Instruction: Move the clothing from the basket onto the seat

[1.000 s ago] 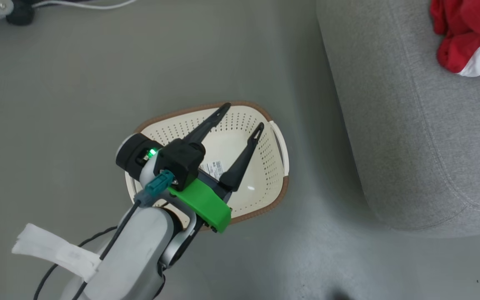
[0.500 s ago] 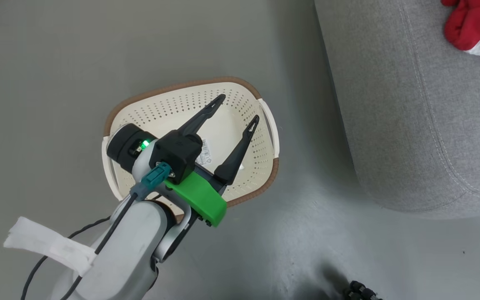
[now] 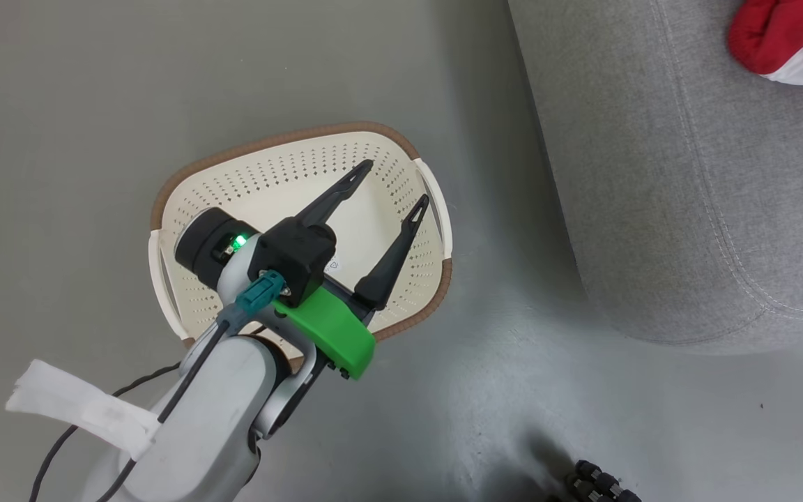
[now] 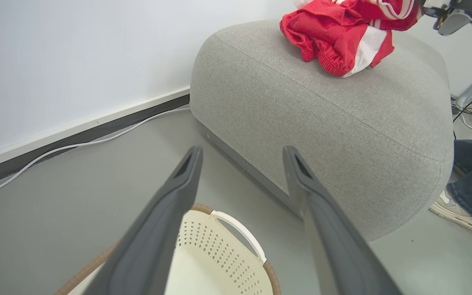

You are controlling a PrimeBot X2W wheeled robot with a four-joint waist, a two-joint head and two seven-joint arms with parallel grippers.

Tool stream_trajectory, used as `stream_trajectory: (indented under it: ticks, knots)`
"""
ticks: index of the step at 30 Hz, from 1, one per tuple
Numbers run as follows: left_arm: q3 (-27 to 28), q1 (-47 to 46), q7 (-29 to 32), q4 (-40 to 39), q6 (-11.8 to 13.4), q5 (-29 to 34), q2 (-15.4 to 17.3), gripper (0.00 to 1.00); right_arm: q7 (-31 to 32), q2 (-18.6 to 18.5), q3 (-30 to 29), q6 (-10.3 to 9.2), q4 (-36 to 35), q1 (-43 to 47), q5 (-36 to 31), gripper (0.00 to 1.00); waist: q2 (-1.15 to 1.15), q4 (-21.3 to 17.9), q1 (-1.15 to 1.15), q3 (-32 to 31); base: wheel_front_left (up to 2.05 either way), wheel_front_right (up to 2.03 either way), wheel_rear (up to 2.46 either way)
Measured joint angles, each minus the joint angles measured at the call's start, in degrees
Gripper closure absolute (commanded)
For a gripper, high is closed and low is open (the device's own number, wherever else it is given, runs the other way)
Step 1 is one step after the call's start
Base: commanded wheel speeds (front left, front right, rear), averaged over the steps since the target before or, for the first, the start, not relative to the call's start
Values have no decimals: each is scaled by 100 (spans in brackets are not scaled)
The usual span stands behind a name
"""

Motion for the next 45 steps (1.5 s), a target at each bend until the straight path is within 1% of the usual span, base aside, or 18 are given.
stream_trajectory:
  ticks: [2, 3, 4, 8, 13, 16, 20, 26, 35, 45]
  knots:
    - [2, 0, -5, 31, 0, -1, 9, 0, -42, 75, 43, 20, 9, 60, -7, 53, 0, -25, 0, -25, 0, 0, 0]
    - [8, 1, -5, 44, 0, -2, 21, 0, -55, 97, 59, 49, 10, 86, -8, 18, 0, -39, 0, -39, 0, 0, 0]
    - [13, 2, -7, 59, 0, -3, 25, 0, -57, 114, 82, 55, 11, 109, -15, 0, 0, -54, 0, -56, 0, 0, 0]
    - [30, 11, -58, 111, 0, -32, 25, 0, -132, 201, 203, 141, 7, 231, -123, 0, 0, -119, 0, -139, 0, 0, 0]
    - [78, 94, -163, 191, 0, -104, 23, 0, -208, 393, 175, 199, -31, 445, -144, 0, 0, -207, 0, -283, 0, 0, 0]
    - [100, 172, -224, 260, 1, -158, 16, 0, -223, 417, 172, 249, -73, 666, -149, 0, 0, -263, 0, -391, 0, 0, 0]
    - [124, 310, -310, 364, 1, -220, -24, 0, -224, 475, 92, 258, -191, 1054, -148, 0, 0, -334, 0, -604, 0, 0, 0]
    - [142, 421, -417, 453, 1, -402, -122, 0, -225, 465, -155, 275, -719, 1424, -159, 0, 0, -360, 0, -869, 0, 0, 0]
    - [163, 566, -610, 598, 1, -456, -197, 0, -231, 557, -316, 300, -1412, 2073, -252, 0, 0, -236, 0, -1190, 0, 0, 0]
    - [242, 747, -832, 918, 1, -589, -328, 0, -231, 645, -188, 299, -2061, 2457, -638, 0, 0, 37, 0, -1590, 0, 0, 0]
